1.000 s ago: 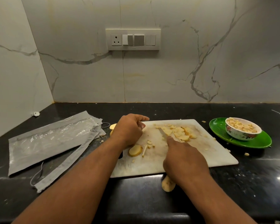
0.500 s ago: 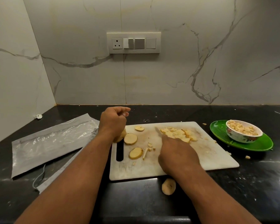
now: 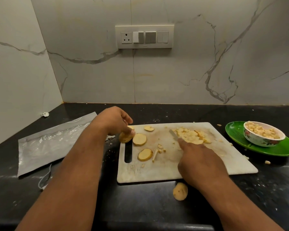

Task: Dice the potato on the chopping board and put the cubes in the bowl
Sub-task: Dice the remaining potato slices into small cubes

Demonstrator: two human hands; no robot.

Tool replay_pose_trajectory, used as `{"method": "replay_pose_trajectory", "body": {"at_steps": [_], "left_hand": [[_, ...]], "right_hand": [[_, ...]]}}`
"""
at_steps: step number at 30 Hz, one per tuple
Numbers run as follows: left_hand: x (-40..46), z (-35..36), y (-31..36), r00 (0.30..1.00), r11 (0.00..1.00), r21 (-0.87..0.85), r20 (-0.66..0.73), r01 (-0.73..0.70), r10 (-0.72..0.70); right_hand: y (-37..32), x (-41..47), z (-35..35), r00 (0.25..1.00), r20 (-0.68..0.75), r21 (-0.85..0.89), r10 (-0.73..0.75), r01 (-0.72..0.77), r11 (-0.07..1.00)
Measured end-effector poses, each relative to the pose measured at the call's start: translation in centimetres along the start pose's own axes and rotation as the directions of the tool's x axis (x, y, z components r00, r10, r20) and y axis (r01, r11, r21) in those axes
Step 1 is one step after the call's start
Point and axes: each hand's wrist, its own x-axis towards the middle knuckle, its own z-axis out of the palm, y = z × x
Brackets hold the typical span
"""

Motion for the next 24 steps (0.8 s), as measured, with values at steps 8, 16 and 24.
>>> {"method": "replay_pose_trajectory", "body": {"at_steps": [8, 16, 24], "left_hand": [[0.3, 0.9, 0.0, 0.992, 0.991, 0.127, 0.115, 0.046, -0.061], [0.4, 0.7, -0.4, 0.993, 0.994, 0.106, 0.106, 0.039, -0.05], [0.5, 0.4, -0.3, 0.998, 0.999, 0.048, 0.061, 0.015, -0.017]], "right_hand": [[-0.3, 0.6, -1.2, 0.996, -0.073, 0.027, -0.06, 0.062, 0.998], [-1.2, 5.7, -1.2, 0.942, -0.113, 0.074, -0.315, 0.324, 0.943], [-0.2, 6.3, 0.4, 0.922, -0.056, 0.22, -0.382, 0.385, 0.896]]}}
